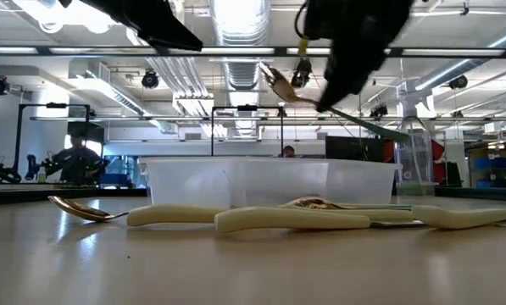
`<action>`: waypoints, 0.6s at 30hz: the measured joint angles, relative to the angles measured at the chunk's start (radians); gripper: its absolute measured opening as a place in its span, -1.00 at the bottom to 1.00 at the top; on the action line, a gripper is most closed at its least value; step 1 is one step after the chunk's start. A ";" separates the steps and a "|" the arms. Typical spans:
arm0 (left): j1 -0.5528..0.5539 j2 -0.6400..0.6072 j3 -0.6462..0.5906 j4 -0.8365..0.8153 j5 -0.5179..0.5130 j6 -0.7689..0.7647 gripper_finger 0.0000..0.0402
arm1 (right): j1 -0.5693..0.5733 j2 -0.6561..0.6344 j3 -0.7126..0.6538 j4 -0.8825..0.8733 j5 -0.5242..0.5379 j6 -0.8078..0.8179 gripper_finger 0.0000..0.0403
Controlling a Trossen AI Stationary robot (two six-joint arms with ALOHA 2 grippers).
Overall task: Sort silverware
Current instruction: Put the gold spoon into the transparent silverware tray
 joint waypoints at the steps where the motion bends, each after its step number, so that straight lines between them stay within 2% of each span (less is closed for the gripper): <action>1: 0.000 -0.010 0.000 0.000 0.000 0.002 -0.41 | -0.016 0.010 0.024 0.002 0.012 -0.005 -1.00; 6: 0.000 -0.099 0.000 -0.016 -0.002 0.027 -0.41 | -0.100 0.117 0.152 0.002 0.061 -0.050 -1.00; 11: 0.000 -0.241 0.000 0.000 -0.061 0.052 -0.41 | -0.208 0.260 0.325 -0.003 0.063 -0.082 -1.00; 18: 0.001 -0.358 0.001 0.007 -0.061 0.044 -0.41 | -0.361 0.452 0.570 -0.003 0.063 -0.124 -1.00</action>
